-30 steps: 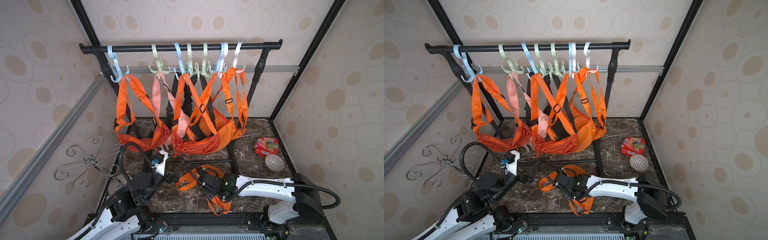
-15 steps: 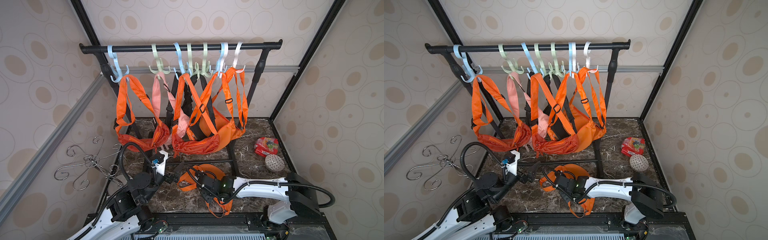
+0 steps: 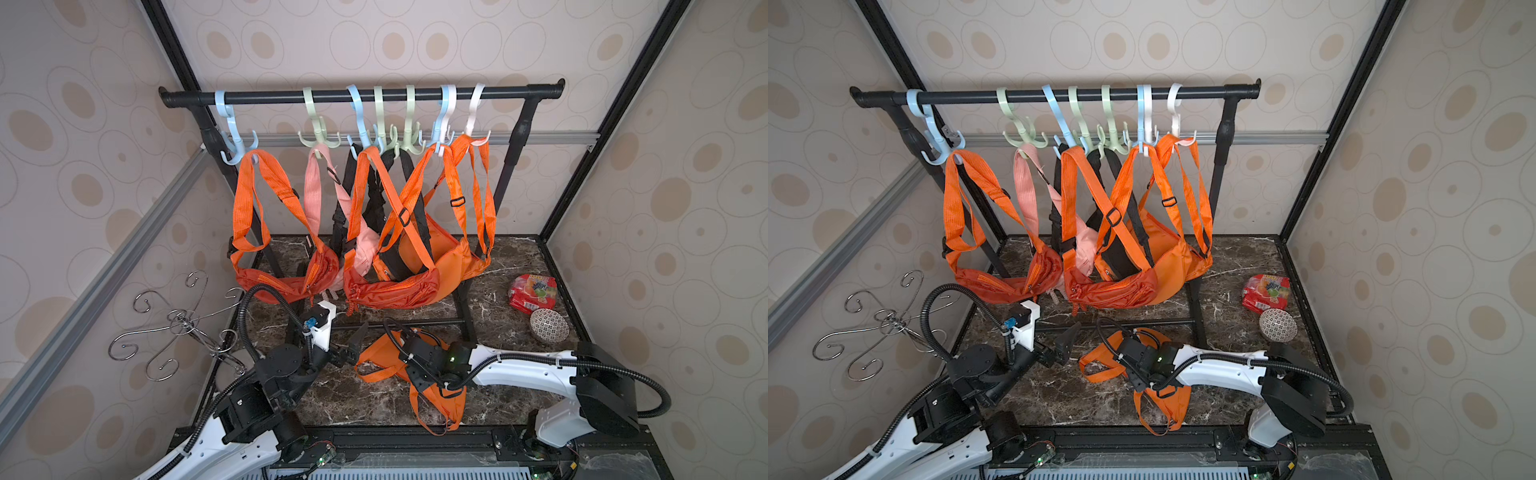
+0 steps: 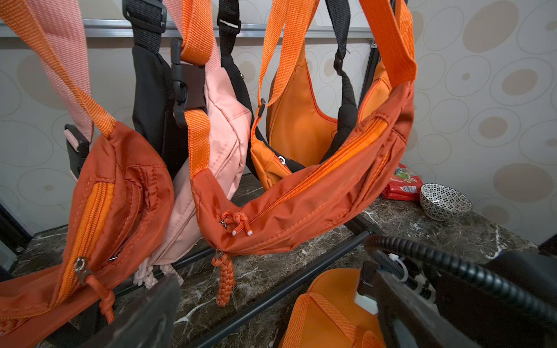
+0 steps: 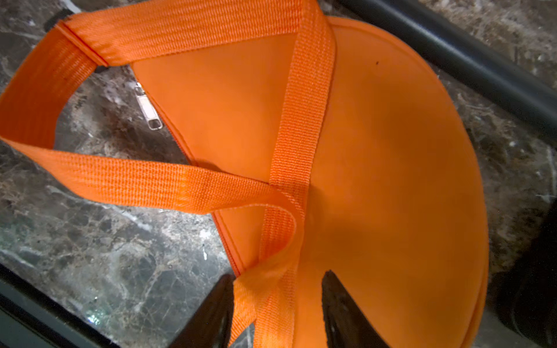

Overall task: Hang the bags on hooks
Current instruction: Pick up the bag from the center of the board.

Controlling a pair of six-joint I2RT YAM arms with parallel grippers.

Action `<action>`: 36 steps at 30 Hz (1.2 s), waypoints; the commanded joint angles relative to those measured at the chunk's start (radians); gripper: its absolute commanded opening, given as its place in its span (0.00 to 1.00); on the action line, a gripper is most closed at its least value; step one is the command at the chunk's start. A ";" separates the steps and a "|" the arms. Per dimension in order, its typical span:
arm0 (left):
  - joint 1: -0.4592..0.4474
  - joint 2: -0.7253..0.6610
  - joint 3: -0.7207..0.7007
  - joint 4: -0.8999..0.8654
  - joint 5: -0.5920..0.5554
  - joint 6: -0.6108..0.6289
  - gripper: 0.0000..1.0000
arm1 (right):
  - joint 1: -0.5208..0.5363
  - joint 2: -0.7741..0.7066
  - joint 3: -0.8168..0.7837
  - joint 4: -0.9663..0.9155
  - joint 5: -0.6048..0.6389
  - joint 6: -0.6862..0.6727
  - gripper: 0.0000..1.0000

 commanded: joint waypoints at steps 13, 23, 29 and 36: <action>0.001 -0.016 0.030 -0.006 -0.017 0.023 1.00 | -0.035 0.116 -0.013 0.065 -0.118 0.004 0.44; 0.001 -0.013 0.026 0.002 -0.016 0.024 1.00 | -0.035 0.043 -0.006 0.027 -0.089 -0.015 0.05; 0.001 -0.016 0.026 0.000 -0.017 0.024 1.00 | -0.035 -0.068 0.022 -0.044 -0.029 -0.063 0.00; 0.001 -0.011 0.030 0.012 -0.014 0.029 1.00 | -0.035 -0.165 0.044 -0.098 0.034 -0.123 0.00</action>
